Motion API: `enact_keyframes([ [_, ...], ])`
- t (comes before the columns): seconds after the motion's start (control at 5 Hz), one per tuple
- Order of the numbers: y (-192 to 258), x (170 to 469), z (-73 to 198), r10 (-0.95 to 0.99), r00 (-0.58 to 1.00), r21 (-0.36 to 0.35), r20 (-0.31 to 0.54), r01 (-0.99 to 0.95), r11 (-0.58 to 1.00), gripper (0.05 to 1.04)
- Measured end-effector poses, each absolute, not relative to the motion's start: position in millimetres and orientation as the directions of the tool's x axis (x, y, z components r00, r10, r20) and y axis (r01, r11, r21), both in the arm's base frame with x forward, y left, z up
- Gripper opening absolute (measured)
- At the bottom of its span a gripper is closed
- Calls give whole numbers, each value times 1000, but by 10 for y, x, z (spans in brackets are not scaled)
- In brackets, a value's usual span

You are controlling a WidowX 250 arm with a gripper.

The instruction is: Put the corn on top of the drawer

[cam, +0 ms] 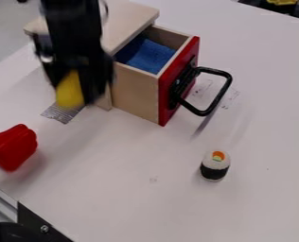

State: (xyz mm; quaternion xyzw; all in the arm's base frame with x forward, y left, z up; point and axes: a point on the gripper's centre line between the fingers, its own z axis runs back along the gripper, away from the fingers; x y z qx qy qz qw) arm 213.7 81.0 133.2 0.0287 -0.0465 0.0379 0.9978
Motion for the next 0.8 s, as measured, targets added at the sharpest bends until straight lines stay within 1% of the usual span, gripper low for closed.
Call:
enact_keyframes([
  [0.2,1115,2448,1513,66,994,47,87,-70,996,628],
  [0.4,1322,2750,1488,30,995,31,92,-33,999,628],
  [0.6,1505,2905,1384,-1,996,22,85,-1,1000,628],
  [0.8,1622,2916,1182,-10,998,-10,60,10,1000,628],
])
